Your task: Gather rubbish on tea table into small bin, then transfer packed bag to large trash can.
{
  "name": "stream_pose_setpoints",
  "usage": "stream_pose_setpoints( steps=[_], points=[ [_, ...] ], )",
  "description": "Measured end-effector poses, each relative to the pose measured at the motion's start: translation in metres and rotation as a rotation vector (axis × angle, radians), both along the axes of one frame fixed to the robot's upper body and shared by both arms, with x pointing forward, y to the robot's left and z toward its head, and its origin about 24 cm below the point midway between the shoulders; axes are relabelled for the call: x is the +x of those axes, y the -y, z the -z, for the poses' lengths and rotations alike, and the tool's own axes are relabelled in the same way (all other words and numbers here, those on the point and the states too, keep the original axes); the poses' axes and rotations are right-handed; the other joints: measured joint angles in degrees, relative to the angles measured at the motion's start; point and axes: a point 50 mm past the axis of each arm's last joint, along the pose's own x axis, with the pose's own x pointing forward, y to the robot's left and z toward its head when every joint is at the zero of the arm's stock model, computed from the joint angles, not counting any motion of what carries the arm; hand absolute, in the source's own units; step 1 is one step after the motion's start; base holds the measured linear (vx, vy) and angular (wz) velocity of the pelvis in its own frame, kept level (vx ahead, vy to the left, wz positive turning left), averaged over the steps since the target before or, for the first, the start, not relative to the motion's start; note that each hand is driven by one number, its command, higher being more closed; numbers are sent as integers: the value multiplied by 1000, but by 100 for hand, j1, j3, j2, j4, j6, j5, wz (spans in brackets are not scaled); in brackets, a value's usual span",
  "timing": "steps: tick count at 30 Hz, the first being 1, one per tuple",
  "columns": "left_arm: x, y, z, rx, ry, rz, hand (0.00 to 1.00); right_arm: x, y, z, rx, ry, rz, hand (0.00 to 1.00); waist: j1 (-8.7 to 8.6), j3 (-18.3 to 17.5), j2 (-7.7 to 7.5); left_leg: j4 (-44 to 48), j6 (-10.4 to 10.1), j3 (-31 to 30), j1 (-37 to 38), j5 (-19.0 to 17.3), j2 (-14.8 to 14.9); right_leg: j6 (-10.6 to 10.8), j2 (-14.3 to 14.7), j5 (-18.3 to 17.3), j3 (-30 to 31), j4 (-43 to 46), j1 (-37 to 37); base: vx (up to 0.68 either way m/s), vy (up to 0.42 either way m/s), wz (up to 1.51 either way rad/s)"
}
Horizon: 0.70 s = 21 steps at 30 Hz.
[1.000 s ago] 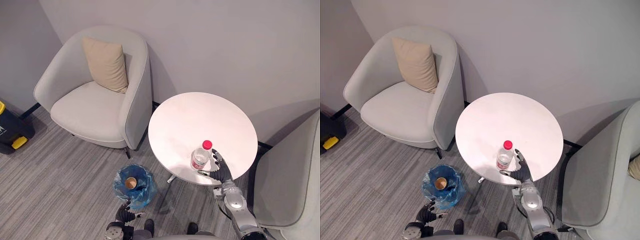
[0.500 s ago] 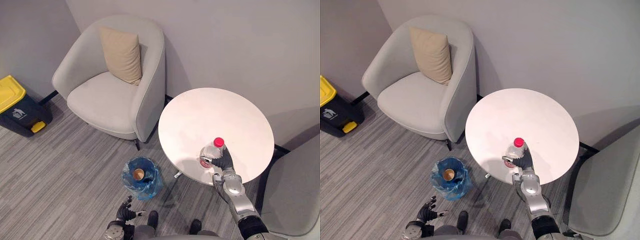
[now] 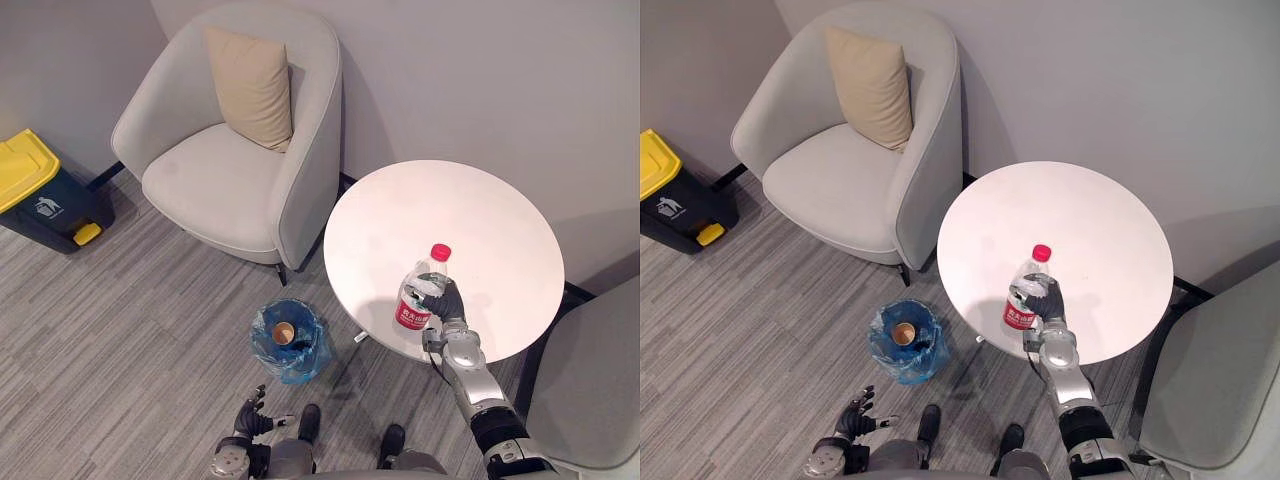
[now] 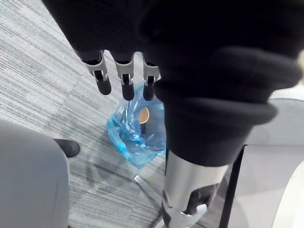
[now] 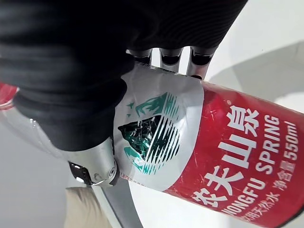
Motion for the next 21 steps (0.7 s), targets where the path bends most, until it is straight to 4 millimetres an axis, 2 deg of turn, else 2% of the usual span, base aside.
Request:
stream_pose_setpoints(
  steps=[5,8,15,21],
  points=[
    [0,0,0,0,3,1,0,-8,-8,-34,-12,164,-52,100,-2,-1,-1,-5,-6,76,58,-4,9,-7,-1,-20,100,29,9,-8,3,-5],
    [0,0,0,0,1,2,0,-16,-16,-44,-32,217,-101,100,-17,-2,-4,-6,-15,152,157,-14,22,5,-10,-71,183,126,24,-32,6,-14],
    [-1,1,1,-1,-8,1,0,-37,-22,-58,-69,297,-146,100,-34,-36,-28,-12,-32,327,277,-29,113,6,67,-84,380,199,24,-59,-8,-13],
    [-6,3,5,-4,-32,-5,0,-52,-27,-60,-72,313,-161,100,-54,-198,-38,-7,-45,384,298,-37,183,-23,123,-64,440,188,25,-16,-15,-6]
  ],
)
